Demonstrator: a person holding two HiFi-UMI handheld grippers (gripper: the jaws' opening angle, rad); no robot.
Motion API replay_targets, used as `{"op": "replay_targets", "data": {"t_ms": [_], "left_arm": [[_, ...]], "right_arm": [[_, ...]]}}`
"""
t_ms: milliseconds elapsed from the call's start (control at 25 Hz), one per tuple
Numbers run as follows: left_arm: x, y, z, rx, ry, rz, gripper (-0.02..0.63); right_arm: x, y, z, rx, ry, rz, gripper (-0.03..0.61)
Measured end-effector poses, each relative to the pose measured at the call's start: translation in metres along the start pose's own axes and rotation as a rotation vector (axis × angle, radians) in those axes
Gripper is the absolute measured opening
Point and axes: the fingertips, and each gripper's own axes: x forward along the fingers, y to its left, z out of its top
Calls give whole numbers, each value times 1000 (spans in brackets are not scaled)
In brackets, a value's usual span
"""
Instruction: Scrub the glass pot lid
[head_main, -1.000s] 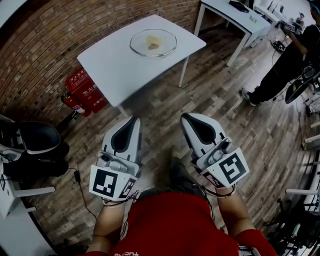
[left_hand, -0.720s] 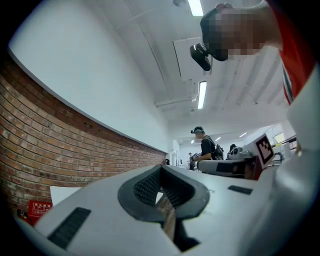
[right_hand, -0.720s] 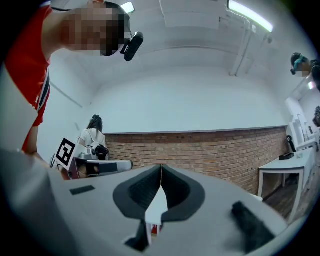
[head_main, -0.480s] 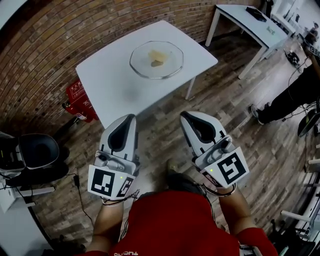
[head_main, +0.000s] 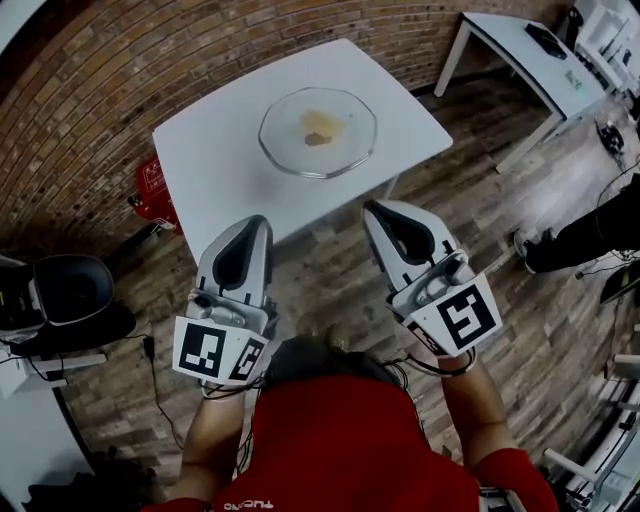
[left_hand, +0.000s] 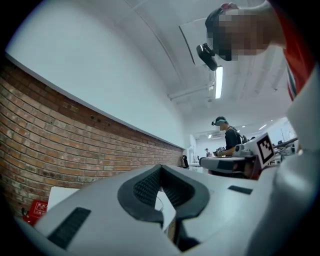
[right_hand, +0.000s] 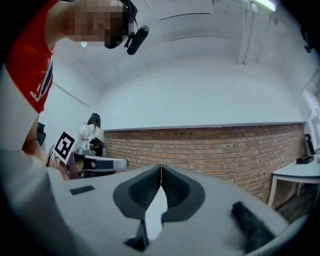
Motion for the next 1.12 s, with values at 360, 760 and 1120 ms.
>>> {"op": "replay_targets", "data": {"t_ms": [360, 760, 1120], "left_arm": [[51, 30, -17, 28, 15, 48, 17], [125, 95, -30, 56, 8, 72, 17], [183, 149, -61, 13, 59, 36, 18]], "right_arm": [[38, -43, -17, 0, 12, 0, 29], [124, -101, -40, -19, 40, 20, 29], [210, -132, -69, -11, 104, 30, 31]]}}
